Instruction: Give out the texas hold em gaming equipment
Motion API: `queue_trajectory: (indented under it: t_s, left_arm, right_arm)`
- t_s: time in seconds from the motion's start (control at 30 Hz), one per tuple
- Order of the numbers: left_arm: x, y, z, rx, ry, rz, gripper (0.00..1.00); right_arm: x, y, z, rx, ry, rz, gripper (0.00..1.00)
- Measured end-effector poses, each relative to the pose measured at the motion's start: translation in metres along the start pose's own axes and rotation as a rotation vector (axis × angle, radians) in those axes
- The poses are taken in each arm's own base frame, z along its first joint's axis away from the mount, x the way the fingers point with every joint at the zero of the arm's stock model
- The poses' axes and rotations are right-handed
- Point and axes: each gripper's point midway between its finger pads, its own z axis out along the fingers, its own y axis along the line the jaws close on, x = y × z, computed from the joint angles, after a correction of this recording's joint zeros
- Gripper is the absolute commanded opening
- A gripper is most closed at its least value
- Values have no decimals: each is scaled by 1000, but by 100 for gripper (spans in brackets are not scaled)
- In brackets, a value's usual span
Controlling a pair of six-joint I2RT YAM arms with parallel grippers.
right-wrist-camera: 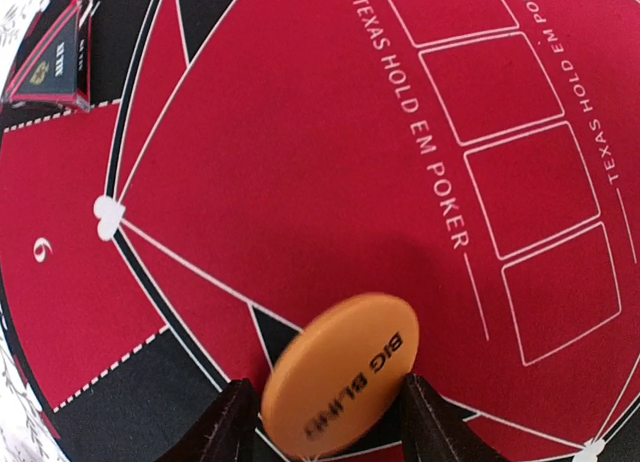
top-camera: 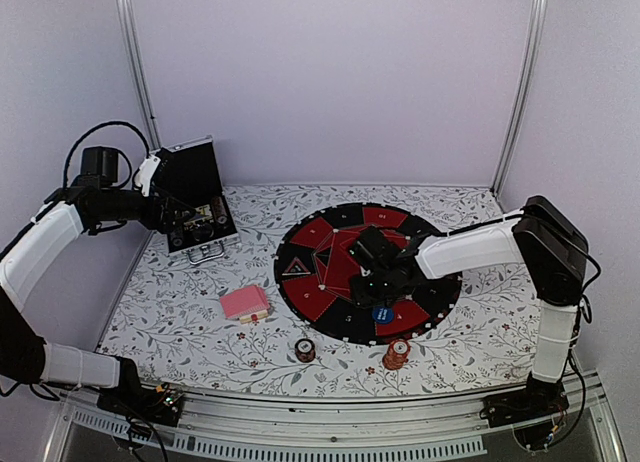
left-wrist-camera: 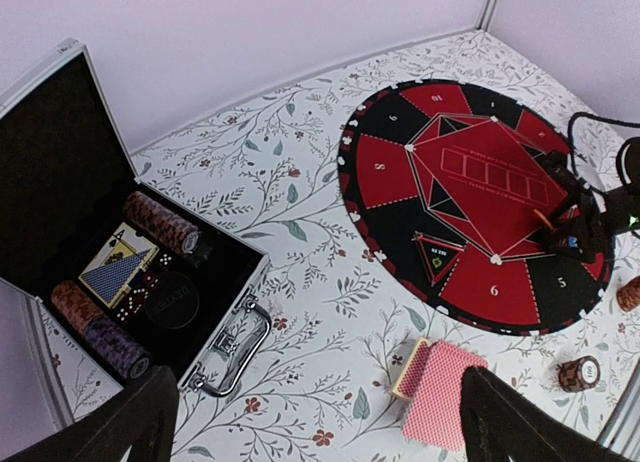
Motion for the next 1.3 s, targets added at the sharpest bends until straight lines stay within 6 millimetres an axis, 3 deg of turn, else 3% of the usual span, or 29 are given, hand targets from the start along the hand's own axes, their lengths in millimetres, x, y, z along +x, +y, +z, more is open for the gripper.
queue_trajectory:
  t_s: [0.07, 0.23, 0.43, 0.8, 1.03, 1.3]
  left_arm:
    - [0, -1, 0, 3, 0, 2, 100]
    - [-1, -7, 2, 18, 1, 11, 100]
    - [-1, -7, 2, 18, 0, 11, 100]
    - [-2, -8, 2, 21, -2, 13, 100]
    - [-2, -8, 2, 25, -2, 12, 100]
    - [-2, -10, 1, 30, 3, 9, 100]
  right_arm:
    - [-2, -1, 2, 1, -2, 2, 63]
    - [-12, -2, 6, 17, -8, -6, 64]
    - [-14, -8, 6, 45, -5, -17, 60]
    - [-8, -8, 6, 9, 2, -9, 61]
    - [-5, -7, 3, -11, -1, 14, 50]
    - [-5, -10, 2, -5, 4, 23, 49]
